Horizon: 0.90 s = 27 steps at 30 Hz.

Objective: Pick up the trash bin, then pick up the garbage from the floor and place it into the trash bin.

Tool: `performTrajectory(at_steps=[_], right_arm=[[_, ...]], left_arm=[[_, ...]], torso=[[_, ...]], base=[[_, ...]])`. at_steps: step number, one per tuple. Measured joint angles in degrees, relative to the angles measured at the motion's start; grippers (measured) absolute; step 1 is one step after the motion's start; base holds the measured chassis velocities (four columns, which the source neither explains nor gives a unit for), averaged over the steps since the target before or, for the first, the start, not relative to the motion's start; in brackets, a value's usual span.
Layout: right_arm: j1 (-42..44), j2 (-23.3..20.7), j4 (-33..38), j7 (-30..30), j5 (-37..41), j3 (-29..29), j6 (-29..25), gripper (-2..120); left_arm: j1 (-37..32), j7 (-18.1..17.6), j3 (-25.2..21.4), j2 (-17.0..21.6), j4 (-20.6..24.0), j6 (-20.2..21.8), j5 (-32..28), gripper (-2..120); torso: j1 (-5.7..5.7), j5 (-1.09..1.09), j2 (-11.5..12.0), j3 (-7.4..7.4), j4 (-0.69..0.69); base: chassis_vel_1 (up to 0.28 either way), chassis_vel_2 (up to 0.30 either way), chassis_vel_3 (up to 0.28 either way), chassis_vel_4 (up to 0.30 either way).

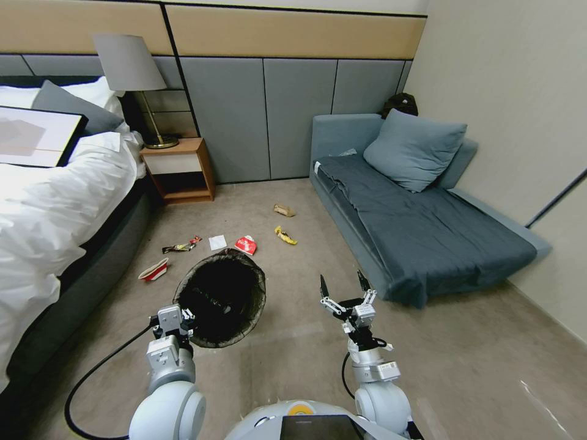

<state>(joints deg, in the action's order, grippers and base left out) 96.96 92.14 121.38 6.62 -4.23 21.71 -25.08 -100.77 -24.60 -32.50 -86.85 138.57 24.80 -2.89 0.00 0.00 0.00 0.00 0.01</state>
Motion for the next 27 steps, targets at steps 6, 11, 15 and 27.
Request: performTrajectory(at_steps=[6,11,15,27], right_arm=[[0.28,0.0,-0.06,0.21,-0.03,0.01,-0.37,100],[0.29,0.0,-0.09,0.3,-0.19,-0.18,-0.38,100],[0.28,0.0,-0.13,0.47,-0.27,-0.24,-0.38,100],[0.21,0.0,-0.56,1.12,-0.26,-0.27,-0.53,100]], left_arm=[[-0.01,-0.01,0.01,0.02,0.02,0.0,0.06,0],[-0.07,-0.03,-0.04,0.06,0.04,0.0,0.11,0],[-0.07,-0.03,-0.11,0.13,0.09,0.0,0.11,0],[0.02,0.01,-0.15,0.15,-0.06,-0.09,0.17,0]], torso=[[0.0,0.0,0.0,0.0,0.01],[0.0,0.0,0.0,0.0,0.0],[0.0,-0.01,0.0,0.0,0.01],[0.0,0.0,0.0,0.0,0.01]], base=[[-0.185,0.168,0.187,-0.174],[-0.175,0.169,0.183,-0.166],[-0.178,0.169,0.149,-0.181],[-0.166,0.164,0.163,-0.158]])
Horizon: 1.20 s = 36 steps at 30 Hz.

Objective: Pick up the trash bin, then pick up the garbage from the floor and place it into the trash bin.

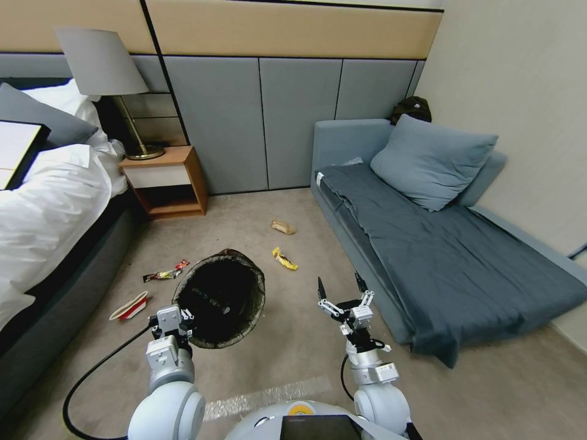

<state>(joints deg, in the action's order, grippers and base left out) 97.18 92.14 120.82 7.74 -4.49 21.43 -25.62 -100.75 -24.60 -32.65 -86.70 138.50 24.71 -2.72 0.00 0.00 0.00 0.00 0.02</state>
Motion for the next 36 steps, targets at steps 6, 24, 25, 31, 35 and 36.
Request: performTrajectory(at_steps=[6,24,25,31,35,36], right_arm=[[-0.17,0.0,-0.09,0.03,0.06,0.05,-0.09,100],[-0.25,0.0,-0.38,0.27,0.42,0.24,-0.51,100],[-0.23,0.0,-0.41,0.3,0.42,0.26,-0.53,100],[-0.37,0.0,-0.61,0.34,0.42,0.24,-0.55,100],[-0.39,0.0,-0.78,0.38,0.42,0.28,-0.58,100],[-0.39,0.0,-0.78,0.38,0.42,0.28,-0.58,100]], left_arm=[[0.02,0.01,-0.02,-0.11,-0.06,-0.06,0.03,0],[-0.01,0.01,0.0,-0.24,-0.08,-0.12,0.28,0],[-0.01,0.01,0.0,-0.25,-0.09,-0.12,0.32,0],[0.03,0.0,0.0,-0.25,-0.25,-0.12,0.38,0],[0.13,0.0,0.0,-0.23,-0.31,-0.14,0.38,0],[0.13,0.0,0.0,-0.23,-0.31,-0.14,0.38,0]], torso=[[0.0,0.0,0.0,0.0,-0.01],[0.0,-0.01,0.0,0.0,0.0],[0.0,0.0,0.0,0.0,0.0],[0.0,-0.01,0.0,0.0,-0.01],[0.0,0.0,0.0,0.0,0.0],[0.0,0.0,0.0,0.0,0.0]], base=[[-0.147,0.152,0.162,-0.162],[-0.163,0.163,0.165,-0.158],[-0.152,0.14,0.149,-0.145],[-0.153,0.154,0.154,-0.167],[-0.168,0.167,0.169,-0.178],[-0.164,0.164,0.18,-0.17]])
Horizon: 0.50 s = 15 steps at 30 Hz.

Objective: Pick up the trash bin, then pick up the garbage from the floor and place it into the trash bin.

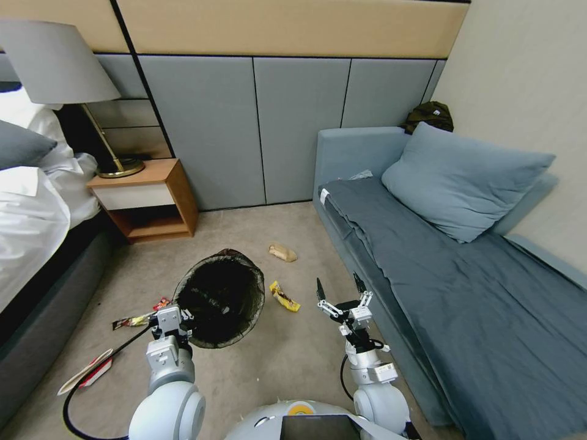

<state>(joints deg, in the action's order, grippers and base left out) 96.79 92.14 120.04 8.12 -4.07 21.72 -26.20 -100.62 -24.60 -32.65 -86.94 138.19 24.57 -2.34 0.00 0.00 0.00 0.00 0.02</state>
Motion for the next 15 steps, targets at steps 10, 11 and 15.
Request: performTrajectory(at_steps=[10,11,15], right_arm=[[-0.28,0.0,-0.34,0.61,-0.16,-0.16,-1.69,100],[-0.28,0.0,-0.34,0.61,-0.16,-0.16,-1.69,100],[-0.45,0.0,-0.33,1.65,-0.68,-0.11,-2.72,100]], left_arm=[[0.05,-0.07,0.02,0.06,-0.07,-0.14,0.02,0],[0.05,-0.07,0.02,0.06,-0.07,-0.14,0.02,0],[0.05,-0.09,0.05,0.08,-0.05,-0.16,0.02,0]], torso=[[0.0,0.0,0.0,0.0,0.0],[0.0,0.0,0.0,0.0,0.0],[0.01,0.0,0.0,0.01,0.0]], base=[[-0.147,0.146,0.146,-0.15],[-0.127,0.109,0.142,-0.107],[-0.058,0.047,0.063,-0.052]])
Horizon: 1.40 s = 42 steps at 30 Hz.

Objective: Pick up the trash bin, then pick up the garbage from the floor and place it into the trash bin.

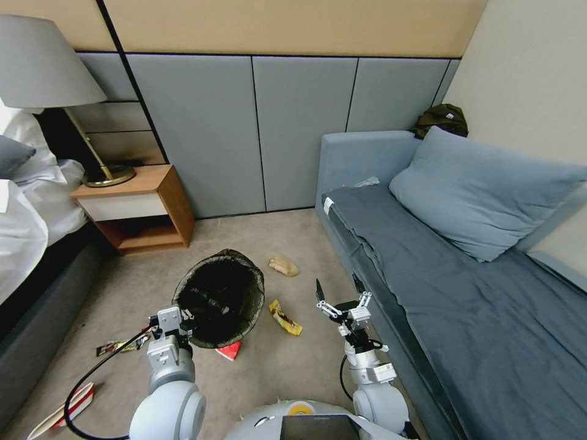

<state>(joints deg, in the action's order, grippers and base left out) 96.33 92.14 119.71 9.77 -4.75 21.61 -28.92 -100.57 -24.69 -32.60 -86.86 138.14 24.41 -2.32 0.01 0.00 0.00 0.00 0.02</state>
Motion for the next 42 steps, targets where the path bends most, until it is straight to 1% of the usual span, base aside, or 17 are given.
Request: performTrajectory(at_steps=[12,17,19,20,22,23,25,26,27,30,31,33,34,36,37,39,42], right_arm=[[-0.4,-0.03,-0.2,0.15,-1.98,-0.19,-0.5,100],[-2.16,-1.7,0.05,-0.76,-2.8,-0.43,2.8,100],[-5.07,-4.54,0.85,-3.34,-1.28,-1.74,8.76,100],[-5.07,-4.54,0.85,-3.34,-1.28,-1.74,8.76,100],[-7.54,-7.91,0.76,-5.27,2.59,-3.8,14.81,100],[-7.54,-7.91,0.76,-5.27,2.59,-3.8,14.81,100],[-9.04,-10.21,-0.18,-6.0,5.35,-5.32,18.59,100],[-9.99,-11.51,-0.75,-6.45,7.03,-6.07,21.6,100],[-9.99,-11.51,-0.75,-6.45,7.03,-6.07,21.6,100],[-13.29,-14.55,-2.99,-6.64,11.62,-7.31,29.72,100],[-13.29,-14.55,-2.99,-6.64,11.62,-7.31,29.72,100],[-15.75,-16.17,-5.29,-6.65,14.02,-8.48,33.34,100],[-15.75,-16.17,-5.29,-6.65,14.02,-8.48,33.34,100],[-18.66,-18.13,-8.42,-6.9,17.3,-10.94,36.69,100],[-18.66,-18.13,-8.42,-6.9,17.3,-10.94,36.69,100],[-21.98,-19.81,-12.05,-7.49,19.95,-14.52,39.38,100],[-24.86,-20.88,-15.15,-7.95,21.76,-17.94,40.92,100]], left_arm=[[-0.02,-0.03,-0.15,0.03,0.29,0.0,-0.05,0],[0.07,-0.03,-0.4,0.04,0.41,-0.01,-0.06,0],[0.24,-0.01,-0.81,0.08,0.62,0.0,-0.13,0],[0.24,-0.01,-0.81,0.08,0.62,0.0,-0.13,0],[0.71,0.0,-1.6,0.07,0.88,0.2,-0.55,0],[0.71,0.0,-1.6,0.07,0.88,0.2,-0.55,0],[1.28,0.01,-2.33,0.08,1.1,0.66,-1.06,0],[1.55,0.01,-2.65,0.09,1.18,0.87,-1.28,0],[1.55,0.01,-2.65,0.09,1.18,0.87,-1.28,0],[1.9,0.03,-3.2,-0.01,1.2,1.12,-1.55,0],[1.9,0.03,-3.2,-0.01,1.2,1.12,-1.55,0],[1.98,0.11,-3.51,-0.06,1.2,1.13,-1.65,0],[1.98,0.11,-3.51,-0.06,1.2,1.13,-1.65,0],[2.06,0.28,-3.98,-0.15,1.11,1.13,-1.67,0],[2.06,0.28,-3.98,-0.15,1.11,1.13,-1.67,0],[2.11,0.39,-4.15,-0.21,0.91,1.13,-1.69,0],[2.25,-0.07,-4.0,-0.35,0.86,1.37,-2.43,0]], torso=[[-0.01,0.0,0.0,-0.01,0.0],[-0.01,0.0,0.0,-0.01,0.01],[-0.01,0.01,0.0,-0.01,-0.01],[-0.01,0.01,0.0,-0.01,-0.01],[-0.01,0.0,0.0,0.0,-0.01],[-0.01,0.0,0.0,0.0,-0.01],[-0.01,0.01,0.0,-0.01,0.0],[-0.01,0.01,0.0,0.0,0.0],[-0.01,0.01,0.0,0.0,0.0],[-0.01,0.0,0.0,0.0,0.0],[-0.01,0.0,0.0,0.0,0.0],[-0.01,0.01,0.0,0.0,-0.01],[-0.01,0.01,0.0,0.0,-0.01],[-0.01,0.01,0.0,-0.01,0.01],[-0.01,0.01,0.0,-0.01,0.01],[-0.01,0.01,0.0,0.0,-0.01],[-0.01,0.0,0.0,0.0,-0.01]], base=[[0.0,0.0,0.0,0.0],[0.0,0.0,0.0,0.0],[0.0,0.0,0.0,0.0],[0.0,0.0,0.0,0.0],[0.0,0.0,0.0,0.0],[0.0,0.0,0.0,0.0],[0.0,0.0,0.0,0.0],[0.0,0.0,0.0,0.0],[0.0,0.0,0.0,0.0],[0.0,0.0,0.0,0.0],[0.0,0.0,0.0,0.0],[0.0,0.0,0.0,0.0],[0.0,0.0,0.0,0.0],[0.0,0.0,0.0,0.0],[0.0,0.0,0.0,0.0],[0.0,0.0,0.0,0.0],[0.0,0.0,0.0,0.0]])
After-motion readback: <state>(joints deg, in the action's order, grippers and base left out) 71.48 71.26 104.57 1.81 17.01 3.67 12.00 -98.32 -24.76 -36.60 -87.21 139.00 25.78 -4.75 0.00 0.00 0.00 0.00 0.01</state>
